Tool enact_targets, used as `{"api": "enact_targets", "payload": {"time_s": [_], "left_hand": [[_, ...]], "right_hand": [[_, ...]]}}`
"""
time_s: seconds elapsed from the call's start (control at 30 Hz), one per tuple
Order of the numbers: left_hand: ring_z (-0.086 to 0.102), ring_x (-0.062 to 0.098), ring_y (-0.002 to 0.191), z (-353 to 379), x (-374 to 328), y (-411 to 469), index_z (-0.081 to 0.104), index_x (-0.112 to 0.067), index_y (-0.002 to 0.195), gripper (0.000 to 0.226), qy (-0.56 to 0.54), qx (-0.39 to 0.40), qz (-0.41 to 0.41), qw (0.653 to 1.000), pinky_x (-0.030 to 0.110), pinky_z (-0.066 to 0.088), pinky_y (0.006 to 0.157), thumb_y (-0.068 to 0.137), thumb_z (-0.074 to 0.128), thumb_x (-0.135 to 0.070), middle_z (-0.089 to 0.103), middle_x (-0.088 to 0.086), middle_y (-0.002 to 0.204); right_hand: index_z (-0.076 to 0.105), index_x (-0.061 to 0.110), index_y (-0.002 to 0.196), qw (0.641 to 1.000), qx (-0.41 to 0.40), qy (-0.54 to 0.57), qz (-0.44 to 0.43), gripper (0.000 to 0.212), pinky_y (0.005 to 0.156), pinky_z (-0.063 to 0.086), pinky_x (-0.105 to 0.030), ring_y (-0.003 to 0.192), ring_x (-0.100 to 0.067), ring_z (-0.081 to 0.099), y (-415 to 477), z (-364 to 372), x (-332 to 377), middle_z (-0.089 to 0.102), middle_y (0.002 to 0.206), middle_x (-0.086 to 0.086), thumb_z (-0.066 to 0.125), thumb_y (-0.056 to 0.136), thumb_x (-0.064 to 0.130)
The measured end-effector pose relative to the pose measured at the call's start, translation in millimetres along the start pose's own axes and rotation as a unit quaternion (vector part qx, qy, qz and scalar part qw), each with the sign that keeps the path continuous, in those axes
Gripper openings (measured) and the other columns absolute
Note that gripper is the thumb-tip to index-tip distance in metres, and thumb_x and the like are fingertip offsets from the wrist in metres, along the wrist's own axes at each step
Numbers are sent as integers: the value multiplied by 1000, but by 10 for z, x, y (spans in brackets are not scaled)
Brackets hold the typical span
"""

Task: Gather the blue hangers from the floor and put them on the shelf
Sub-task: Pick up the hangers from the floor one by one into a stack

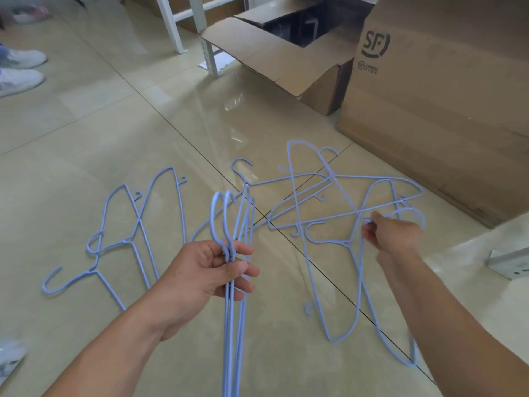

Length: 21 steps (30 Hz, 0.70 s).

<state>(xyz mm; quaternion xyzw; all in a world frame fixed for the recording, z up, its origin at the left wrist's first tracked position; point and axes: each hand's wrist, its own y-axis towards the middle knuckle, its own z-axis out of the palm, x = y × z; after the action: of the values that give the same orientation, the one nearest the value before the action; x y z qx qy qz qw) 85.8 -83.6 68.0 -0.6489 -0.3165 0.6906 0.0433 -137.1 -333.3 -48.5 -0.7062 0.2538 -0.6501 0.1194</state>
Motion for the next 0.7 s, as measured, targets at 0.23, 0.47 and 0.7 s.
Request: {"api": "enact_targets", "payload": {"time_s": [0.23, 0.47, 0.7], "left_hand": [[72, 26, 77, -286, -201, -157, 66, -5, 111, 24, 4, -2, 1, 1000, 30, 58, 62, 87, 64, 1, 77, 18, 96], [73, 29, 86, -126, -383, -263, 64, -5, 116, 26, -23, 55, -12, 998, 31, 59, 68, 90, 61, -4, 76, 18, 103], [74, 33, 93, 273, -361, -495, 72, -18, 104, 25, 22, 87, 58, 994, 31, 58, 70, 82, 73, -8, 75, 19, 98]], "right_hand": [[68, 2, 72, 950, 221, -30, -217, 22, 57, 60, -19, 49, -8, 66, -744, -384, 798, 70, 55, -3, 66, 92, 8], [74, 3, 70, 829, 382, -191, -362, 15, 58, 56, -21, 53, -12, 67, -1864, -156, 874, 71, 64, -14, 75, 84, 5], [75, 6, 79, 785, 365, -213, -454, 7, 56, 53, -41, 59, -29, 63, -2273, 29, 503, 70, 63, -13, 72, 84, 9]]}}
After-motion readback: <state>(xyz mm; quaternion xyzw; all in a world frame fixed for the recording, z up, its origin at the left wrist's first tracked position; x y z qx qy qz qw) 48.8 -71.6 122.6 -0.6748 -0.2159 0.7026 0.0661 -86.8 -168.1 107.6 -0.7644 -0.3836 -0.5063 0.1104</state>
